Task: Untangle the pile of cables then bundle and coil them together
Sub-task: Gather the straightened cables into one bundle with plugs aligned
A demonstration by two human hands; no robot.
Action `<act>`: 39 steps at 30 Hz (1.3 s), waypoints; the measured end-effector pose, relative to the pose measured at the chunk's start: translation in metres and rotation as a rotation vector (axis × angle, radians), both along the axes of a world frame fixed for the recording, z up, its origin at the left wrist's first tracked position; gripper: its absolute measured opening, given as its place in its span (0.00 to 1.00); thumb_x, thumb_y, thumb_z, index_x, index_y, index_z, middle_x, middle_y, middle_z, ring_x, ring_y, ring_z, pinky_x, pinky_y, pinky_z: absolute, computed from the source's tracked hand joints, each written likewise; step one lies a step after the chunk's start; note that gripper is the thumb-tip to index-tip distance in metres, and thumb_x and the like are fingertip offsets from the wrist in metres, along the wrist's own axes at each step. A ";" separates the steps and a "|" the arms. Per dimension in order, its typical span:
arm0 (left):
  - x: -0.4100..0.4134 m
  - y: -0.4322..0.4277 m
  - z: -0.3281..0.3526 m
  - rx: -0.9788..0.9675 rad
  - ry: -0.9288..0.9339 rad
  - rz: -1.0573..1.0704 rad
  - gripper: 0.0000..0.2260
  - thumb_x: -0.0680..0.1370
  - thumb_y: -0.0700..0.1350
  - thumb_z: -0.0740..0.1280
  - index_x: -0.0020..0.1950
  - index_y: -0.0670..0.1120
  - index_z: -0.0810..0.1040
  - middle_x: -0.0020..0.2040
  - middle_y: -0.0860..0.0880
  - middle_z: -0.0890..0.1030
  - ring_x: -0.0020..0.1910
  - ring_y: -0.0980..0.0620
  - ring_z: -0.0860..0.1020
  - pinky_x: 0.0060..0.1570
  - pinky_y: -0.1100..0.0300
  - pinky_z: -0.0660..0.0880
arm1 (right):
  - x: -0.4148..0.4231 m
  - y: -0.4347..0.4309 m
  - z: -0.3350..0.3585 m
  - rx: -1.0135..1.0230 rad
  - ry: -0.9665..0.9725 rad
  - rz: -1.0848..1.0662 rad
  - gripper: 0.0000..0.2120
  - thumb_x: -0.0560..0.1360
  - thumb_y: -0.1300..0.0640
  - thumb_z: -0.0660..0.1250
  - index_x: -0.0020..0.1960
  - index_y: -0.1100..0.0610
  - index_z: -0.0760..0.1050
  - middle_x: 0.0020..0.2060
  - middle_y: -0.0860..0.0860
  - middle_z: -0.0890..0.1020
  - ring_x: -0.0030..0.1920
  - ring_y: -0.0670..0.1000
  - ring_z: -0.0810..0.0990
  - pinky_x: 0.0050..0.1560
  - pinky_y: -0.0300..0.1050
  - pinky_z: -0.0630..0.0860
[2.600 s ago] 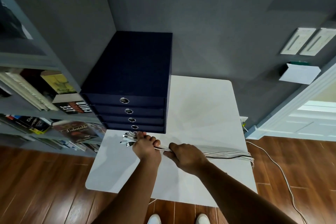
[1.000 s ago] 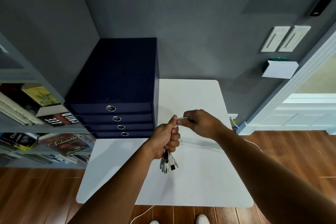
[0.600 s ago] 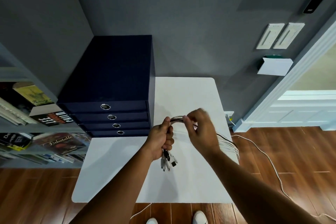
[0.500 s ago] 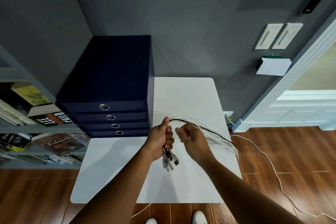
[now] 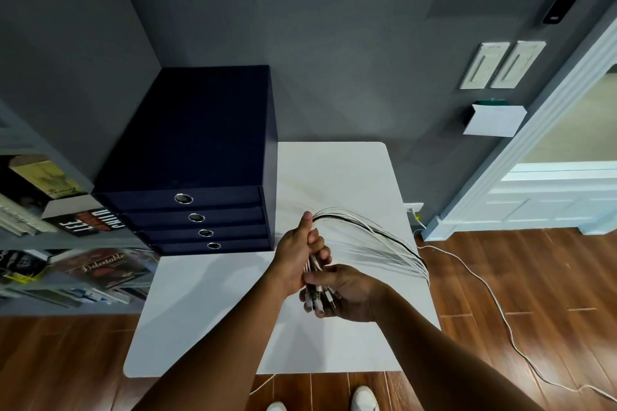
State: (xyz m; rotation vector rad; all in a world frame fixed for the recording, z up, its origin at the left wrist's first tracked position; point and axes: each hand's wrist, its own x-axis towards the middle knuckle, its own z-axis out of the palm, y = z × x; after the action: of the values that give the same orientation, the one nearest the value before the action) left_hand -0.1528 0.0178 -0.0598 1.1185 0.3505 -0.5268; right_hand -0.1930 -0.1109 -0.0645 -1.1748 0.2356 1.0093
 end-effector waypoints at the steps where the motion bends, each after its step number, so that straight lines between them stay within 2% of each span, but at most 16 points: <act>1: 0.000 0.001 -0.001 0.024 -0.012 -0.011 0.25 0.81 0.62 0.61 0.32 0.47 0.63 0.29 0.48 0.61 0.28 0.49 0.69 0.43 0.51 0.72 | 0.001 0.002 0.001 -0.024 -0.010 0.031 0.15 0.76 0.54 0.70 0.56 0.63 0.76 0.47 0.60 0.82 0.41 0.55 0.80 0.40 0.43 0.75; 4: 0.003 0.005 -0.006 0.090 -0.025 -0.038 0.25 0.81 0.63 0.61 0.32 0.47 0.64 0.29 0.48 0.63 0.31 0.47 0.72 0.45 0.51 0.73 | 0.003 0.010 0.002 -0.142 -0.086 0.106 0.17 0.79 0.54 0.63 0.61 0.66 0.75 0.51 0.60 0.84 0.36 0.53 0.78 0.38 0.42 0.73; 7: 0.008 0.012 -0.009 0.171 -0.034 -0.068 0.25 0.82 0.61 0.60 0.32 0.47 0.66 0.30 0.46 0.72 0.34 0.47 0.76 0.44 0.53 0.73 | 0.002 0.020 0.001 -0.364 -0.258 0.126 0.13 0.77 0.56 0.60 0.49 0.64 0.78 0.46 0.58 0.85 0.35 0.55 0.80 0.33 0.40 0.70; 9: 0.012 0.015 -0.009 0.253 -0.042 -0.060 0.24 0.83 0.59 0.59 0.33 0.45 0.69 0.31 0.46 0.75 0.31 0.48 0.74 0.44 0.53 0.72 | 0.001 0.030 -0.005 -0.650 -0.440 0.124 0.11 0.76 0.56 0.58 0.43 0.60 0.76 0.42 0.57 0.84 0.38 0.58 0.82 0.33 0.42 0.73; 12: 0.016 0.010 -0.007 0.294 0.010 0.009 0.21 0.84 0.56 0.59 0.38 0.42 0.73 0.31 0.46 0.74 0.27 0.50 0.69 0.42 0.51 0.72 | -0.004 0.037 -0.017 -1.217 -0.888 0.194 0.09 0.79 0.52 0.58 0.51 0.55 0.74 0.45 0.53 0.82 0.43 0.59 0.81 0.38 0.46 0.70; 14: 0.016 0.002 -0.005 0.254 0.080 0.109 0.17 0.84 0.51 0.60 0.42 0.42 0.76 0.32 0.48 0.74 0.25 0.52 0.64 0.38 0.54 0.69 | -0.009 0.035 -0.026 -1.442 -1.142 0.247 0.09 0.76 0.51 0.66 0.52 0.55 0.76 0.41 0.51 0.81 0.35 0.57 0.82 0.31 0.44 0.65; 16: 0.016 -0.004 -0.002 0.235 0.123 0.192 0.12 0.84 0.48 0.61 0.46 0.44 0.76 0.37 0.49 0.76 0.24 0.53 0.61 0.34 0.58 0.65 | -0.012 0.034 -0.032 -1.563 -1.290 0.275 0.11 0.67 0.52 0.77 0.45 0.55 0.79 0.32 0.50 0.78 0.23 0.53 0.77 0.24 0.40 0.59; 17: 0.017 -0.007 -0.003 0.252 0.133 0.205 0.12 0.84 0.49 0.61 0.45 0.44 0.76 0.37 0.49 0.76 0.23 0.54 0.61 0.33 0.59 0.64 | -0.013 0.031 -0.036 -1.599 -1.346 0.256 0.12 0.67 0.51 0.78 0.44 0.55 0.80 0.31 0.50 0.77 0.22 0.53 0.76 0.23 0.40 0.58; 19: 0.018 -0.009 -0.004 0.298 0.138 0.209 0.16 0.84 0.51 0.62 0.41 0.44 0.75 0.31 0.51 0.73 0.22 0.54 0.61 0.32 0.59 0.65 | -0.016 0.029 -0.041 -1.460 -1.304 0.200 0.16 0.75 0.46 0.69 0.56 0.55 0.77 0.41 0.50 0.79 0.33 0.53 0.80 0.27 0.44 0.66; 21: 0.021 -0.011 -0.004 0.287 0.125 0.194 0.19 0.84 0.53 0.61 0.36 0.44 0.71 0.24 0.53 0.66 0.21 0.54 0.59 0.32 0.58 0.66 | -0.019 0.024 -0.037 -1.108 -1.115 0.198 0.24 0.78 0.39 0.60 0.69 0.51 0.66 0.52 0.48 0.77 0.46 0.52 0.80 0.39 0.45 0.73; 22: 0.021 -0.011 -0.003 0.268 0.116 0.181 0.20 0.84 0.53 0.60 0.35 0.45 0.69 0.22 0.53 0.63 0.20 0.53 0.58 0.31 0.57 0.67 | -0.018 0.020 -0.033 -0.881 -0.972 0.188 0.25 0.78 0.37 0.59 0.70 0.49 0.65 0.53 0.46 0.78 0.48 0.49 0.80 0.43 0.44 0.74; 24: 0.021 -0.010 -0.001 0.238 0.107 0.151 0.21 0.84 0.53 0.60 0.34 0.46 0.67 0.23 0.52 0.60 0.21 0.52 0.57 0.31 0.57 0.67 | -0.015 0.012 -0.021 -0.502 -0.646 0.058 0.23 0.77 0.35 0.58 0.63 0.50 0.73 0.49 0.48 0.82 0.45 0.47 0.79 0.45 0.42 0.75; 27: 0.023 -0.007 -0.001 0.209 0.082 0.087 0.21 0.84 0.54 0.60 0.34 0.47 0.66 0.26 0.52 0.59 0.24 0.53 0.57 0.28 0.62 0.60 | -0.006 0.000 -0.011 -0.215 -0.283 -0.150 0.30 0.78 0.34 0.56 0.58 0.59 0.80 0.49 0.64 0.82 0.43 0.55 0.81 0.44 0.50 0.78; 32: 0.024 -0.006 0.000 0.046 0.062 0.012 0.21 0.83 0.55 0.62 0.34 0.46 0.68 0.27 0.51 0.59 0.26 0.53 0.58 0.35 0.55 0.64 | 0.001 -0.010 -0.010 0.105 -0.093 -0.163 0.25 0.80 0.43 0.61 0.62 0.64 0.77 0.53 0.64 0.81 0.52 0.61 0.79 0.52 0.54 0.76; 36: 0.023 -0.004 0.009 -0.076 0.045 -0.069 0.20 0.84 0.54 0.61 0.36 0.45 0.68 0.28 0.50 0.60 0.26 0.52 0.59 0.36 0.54 0.73 | 0.003 -0.009 -0.008 0.175 -0.049 -0.136 0.21 0.76 0.47 0.68 0.56 0.65 0.77 0.52 0.63 0.80 0.50 0.61 0.81 0.49 0.50 0.77; 39: 0.022 -0.004 0.014 -0.105 0.039 -0.118 0.19 0.83 0.54 0.62 0.36 0.45 0.68 0.30 0.49 0.60 0.27 0.52 0.61 0.38 0.52 0.76 | 0.004 -0.006 -0.007 0.207 -0.021 -0.122 0.17 0.75 0.50 0.69 0.54 0.64 0.76 0.48 0.62 0.81 0.47 0.59 0.82 0.46 0.49 0.77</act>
State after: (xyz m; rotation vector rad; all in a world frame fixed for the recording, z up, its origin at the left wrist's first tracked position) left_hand -0.1305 0.0142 -0.0459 1.0329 0.2887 -0.6651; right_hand -0.1888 -0.1172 -0.0711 -0.9705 0.1794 0.8915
